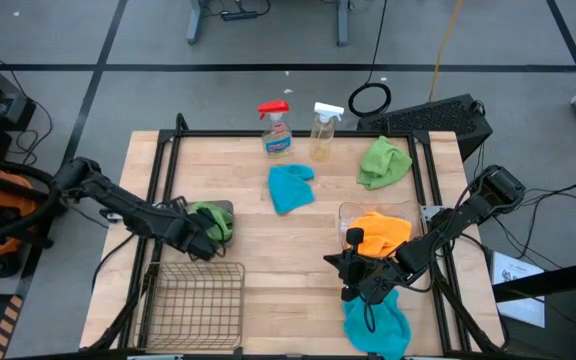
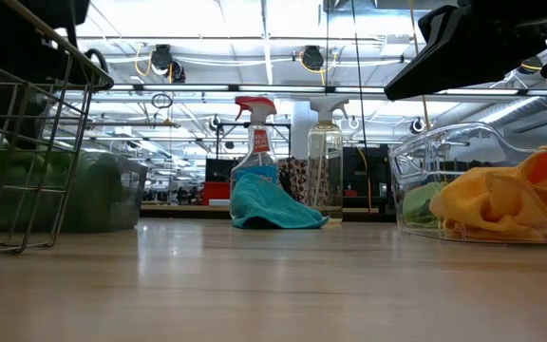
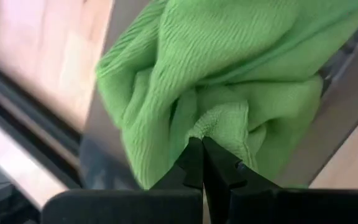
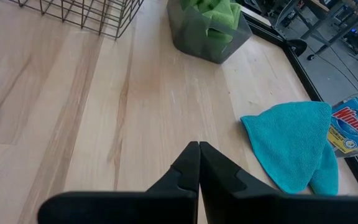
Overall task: Sort microfiber towel by color & place in baskets
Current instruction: Put the bottom green microfiber towel into the black bin, then put the green microfiber towel into the black bin
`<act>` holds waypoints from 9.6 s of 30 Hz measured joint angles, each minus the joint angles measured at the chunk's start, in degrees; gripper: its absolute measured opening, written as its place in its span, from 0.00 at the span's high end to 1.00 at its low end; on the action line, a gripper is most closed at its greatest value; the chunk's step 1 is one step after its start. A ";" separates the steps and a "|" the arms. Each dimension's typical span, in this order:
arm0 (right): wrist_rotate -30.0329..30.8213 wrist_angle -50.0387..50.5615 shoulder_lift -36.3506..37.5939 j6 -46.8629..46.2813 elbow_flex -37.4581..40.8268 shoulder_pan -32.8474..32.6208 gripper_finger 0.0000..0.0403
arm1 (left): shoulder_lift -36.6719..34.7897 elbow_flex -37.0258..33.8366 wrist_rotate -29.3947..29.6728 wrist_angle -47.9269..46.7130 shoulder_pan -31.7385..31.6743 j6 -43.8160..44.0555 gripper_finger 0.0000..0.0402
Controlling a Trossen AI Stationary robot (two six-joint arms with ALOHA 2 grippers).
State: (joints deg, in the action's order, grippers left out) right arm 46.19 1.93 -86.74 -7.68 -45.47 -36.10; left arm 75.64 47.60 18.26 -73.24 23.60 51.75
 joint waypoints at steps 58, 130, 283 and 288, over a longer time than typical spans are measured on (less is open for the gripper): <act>-0.02 0.45 0.00 -0.62 0.00 0.01 1.00 | -3.23 -14.96 -9.42 29.66 -22.94 -20.61 0.99; -29.53 35.02 20.28 8.93 -0.35 79.34 0.47 | 11.21 7.05 28.57 75.16 2.05 -36.17 0.89; -28.52 5.83 24.55 -3.35 -12.28 28.11 0.98 | 24.13 8.93 40.20 129.75 -3.00 -106.17 0.22; -28.55 5.92 24.44 -3.17 -12.28 28.11 0.98 | 24.13 8.93 37.20 132.70 -2.83 -115.44 0.22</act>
State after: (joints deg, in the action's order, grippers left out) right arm 17.65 7.86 -62.30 -10.85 -57.76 -7.99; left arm 99.77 56.53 55.46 59.46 20.77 -63.69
